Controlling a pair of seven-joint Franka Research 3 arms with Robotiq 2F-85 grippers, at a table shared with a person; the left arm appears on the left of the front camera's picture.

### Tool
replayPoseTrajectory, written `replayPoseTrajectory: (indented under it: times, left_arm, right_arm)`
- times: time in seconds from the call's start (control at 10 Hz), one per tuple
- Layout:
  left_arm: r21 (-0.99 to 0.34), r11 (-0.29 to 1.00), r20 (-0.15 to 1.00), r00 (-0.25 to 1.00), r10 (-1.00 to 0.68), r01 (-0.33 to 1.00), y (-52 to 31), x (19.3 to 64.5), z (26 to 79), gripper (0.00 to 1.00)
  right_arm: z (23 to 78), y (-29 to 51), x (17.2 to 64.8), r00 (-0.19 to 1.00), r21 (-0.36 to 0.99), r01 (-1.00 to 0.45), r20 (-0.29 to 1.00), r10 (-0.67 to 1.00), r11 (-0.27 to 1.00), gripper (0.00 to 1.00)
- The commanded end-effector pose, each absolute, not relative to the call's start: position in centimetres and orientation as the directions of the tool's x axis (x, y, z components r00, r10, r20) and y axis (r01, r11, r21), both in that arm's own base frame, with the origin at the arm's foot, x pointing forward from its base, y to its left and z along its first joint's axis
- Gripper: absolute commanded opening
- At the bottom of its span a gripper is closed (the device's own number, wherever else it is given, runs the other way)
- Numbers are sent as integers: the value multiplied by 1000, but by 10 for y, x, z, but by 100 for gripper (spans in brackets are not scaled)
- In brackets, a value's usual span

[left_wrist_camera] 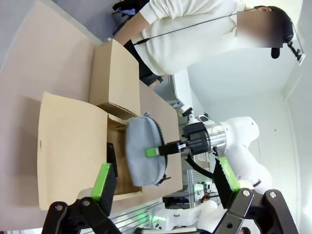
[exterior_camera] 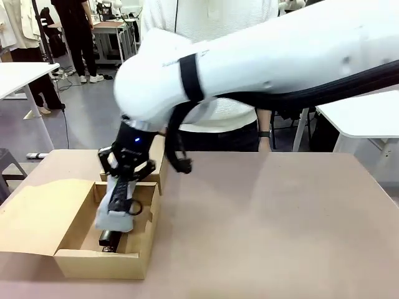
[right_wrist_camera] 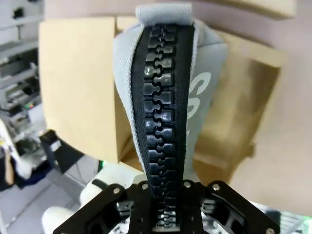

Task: Place items inside the box.
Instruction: Pick up a Pencil pouch or Stapler and place it inside the Mailer Box closest to the robot.

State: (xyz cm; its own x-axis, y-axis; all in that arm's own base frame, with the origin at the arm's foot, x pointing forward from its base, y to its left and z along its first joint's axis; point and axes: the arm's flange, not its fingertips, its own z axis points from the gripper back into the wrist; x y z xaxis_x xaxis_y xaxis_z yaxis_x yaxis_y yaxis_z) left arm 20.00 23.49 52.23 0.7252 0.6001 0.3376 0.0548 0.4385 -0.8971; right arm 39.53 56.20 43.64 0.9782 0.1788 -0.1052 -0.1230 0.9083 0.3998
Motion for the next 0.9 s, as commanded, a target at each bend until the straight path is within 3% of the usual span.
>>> replayPoseTrajectory:
  times: [0.0, 0.8]
  left_arm:
    - [-898, 432, 354, 717, 601, 82, 234, 200, 524, 100]
    - [-898, 432, 354, 717, 601, 82, 234, 200, 524, 100]
  right_arm:
    - [459, 599, 399, 981, 356, -94, -124, 147, 930, 8]
    - [406, 585, 391, 987, 180, 22, -162, 8, 983, 8]
